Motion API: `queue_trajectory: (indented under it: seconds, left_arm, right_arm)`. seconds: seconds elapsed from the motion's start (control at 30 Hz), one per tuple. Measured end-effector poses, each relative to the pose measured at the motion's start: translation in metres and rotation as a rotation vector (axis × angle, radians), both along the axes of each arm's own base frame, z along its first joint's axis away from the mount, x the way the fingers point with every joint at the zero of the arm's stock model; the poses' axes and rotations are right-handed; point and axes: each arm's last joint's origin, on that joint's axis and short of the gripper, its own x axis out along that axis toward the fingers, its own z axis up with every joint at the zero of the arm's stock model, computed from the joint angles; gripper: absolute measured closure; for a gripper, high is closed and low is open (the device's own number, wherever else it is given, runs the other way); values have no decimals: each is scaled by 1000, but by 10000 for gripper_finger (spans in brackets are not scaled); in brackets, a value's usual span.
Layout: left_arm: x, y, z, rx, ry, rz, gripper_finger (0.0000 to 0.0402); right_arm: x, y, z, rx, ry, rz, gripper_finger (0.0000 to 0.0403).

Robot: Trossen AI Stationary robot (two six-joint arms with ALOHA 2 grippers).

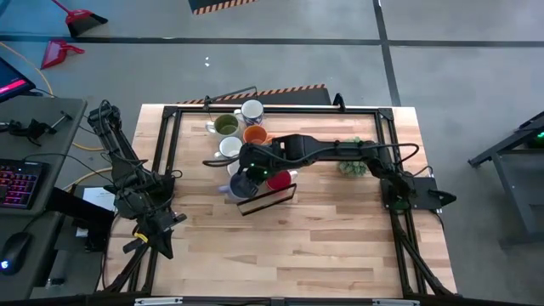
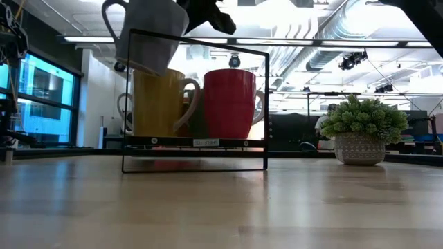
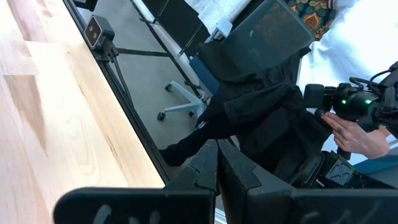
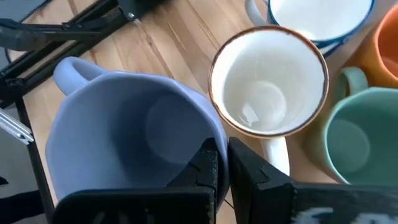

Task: Place coffee mugs
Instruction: Put the blue mug on the shelf

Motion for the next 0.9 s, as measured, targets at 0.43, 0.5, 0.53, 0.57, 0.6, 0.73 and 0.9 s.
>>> queue_trajectory:
  seconds: [0.43,0.5,0.53,0.57,0.6,0.73,0.9]
  left_arm:
    - [0,0,0,0,0,0,401]
    - [0,0,0,0,0,0,402]
    - [0,0,0,0,0,0,401]
    - [0,0,0,0,0,0,401]
    - [0,0,0,0,0,1,402]
    - [0,0,0,4,-7,-2,402]
    - [0,0,0,7,-14,-4,401]
  right_arm:
    - [-1,1,-2,25,16,-7,403]
    - [1,1,-4,32,21,-2,403]
    - [2,1,-6,36,24,-2,403]
    - [3,1,-8,43,28,-4,403]
    - [4,2,-10,48,36,-10,403]
    - [7,2,-18,51,59,-9,403]
    - [7,2,-23,60,87,-8,403]
